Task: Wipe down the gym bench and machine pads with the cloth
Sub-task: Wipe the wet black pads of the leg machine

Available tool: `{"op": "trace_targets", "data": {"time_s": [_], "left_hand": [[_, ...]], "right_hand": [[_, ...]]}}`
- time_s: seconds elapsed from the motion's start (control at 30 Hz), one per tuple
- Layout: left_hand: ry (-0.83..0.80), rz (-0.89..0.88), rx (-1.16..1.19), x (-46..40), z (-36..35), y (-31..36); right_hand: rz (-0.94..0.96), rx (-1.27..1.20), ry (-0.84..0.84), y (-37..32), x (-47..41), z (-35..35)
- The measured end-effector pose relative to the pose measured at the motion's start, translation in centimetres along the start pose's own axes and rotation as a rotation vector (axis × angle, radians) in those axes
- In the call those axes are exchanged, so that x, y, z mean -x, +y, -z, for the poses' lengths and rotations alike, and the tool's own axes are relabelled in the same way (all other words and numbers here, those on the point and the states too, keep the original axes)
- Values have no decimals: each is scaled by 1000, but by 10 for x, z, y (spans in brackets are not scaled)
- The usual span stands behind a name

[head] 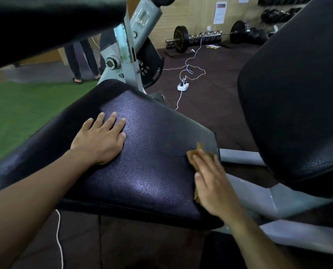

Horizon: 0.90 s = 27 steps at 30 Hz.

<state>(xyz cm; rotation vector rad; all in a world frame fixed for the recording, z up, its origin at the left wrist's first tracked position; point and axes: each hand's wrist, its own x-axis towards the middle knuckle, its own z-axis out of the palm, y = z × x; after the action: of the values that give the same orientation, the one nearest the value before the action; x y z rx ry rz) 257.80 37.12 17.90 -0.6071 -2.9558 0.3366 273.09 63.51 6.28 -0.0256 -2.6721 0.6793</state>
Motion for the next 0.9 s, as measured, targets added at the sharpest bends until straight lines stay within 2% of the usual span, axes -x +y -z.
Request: {"op": "trace_targets", "data": {"time_s": [0.1,0.23,0.33,0.5,0.6,0.67,0.77,0.83,0.9], "left_hand": [[-3,1,6,0,1,-1],[1,2,3,-1,0,1],[1,-4,9,-2,0,1],[18,-5,10,0,2,1],[18,-18,19,2,3,0],[18,-14,19,2,2,0],[17,-10,11,2,0,-2],[17,-6,15,1,1,-1],[16,-4,12,0,2,0]], "right_hand": [[-158,-45,49,20,-47,1],[-353,-84,-33,25,-108,-3],[-223,10,-51,-1,-125,-12],[109,-54,-87,-83,-89,-27],[187,-68,-76,-98,-40,-17],[180,-44,-78,-78,-21,-13],[-65,64,-69,-31,-38,-15],[-261,22,-79,-15,-64,-11],[-318,-66,-98,-21,-83,-8]]}}
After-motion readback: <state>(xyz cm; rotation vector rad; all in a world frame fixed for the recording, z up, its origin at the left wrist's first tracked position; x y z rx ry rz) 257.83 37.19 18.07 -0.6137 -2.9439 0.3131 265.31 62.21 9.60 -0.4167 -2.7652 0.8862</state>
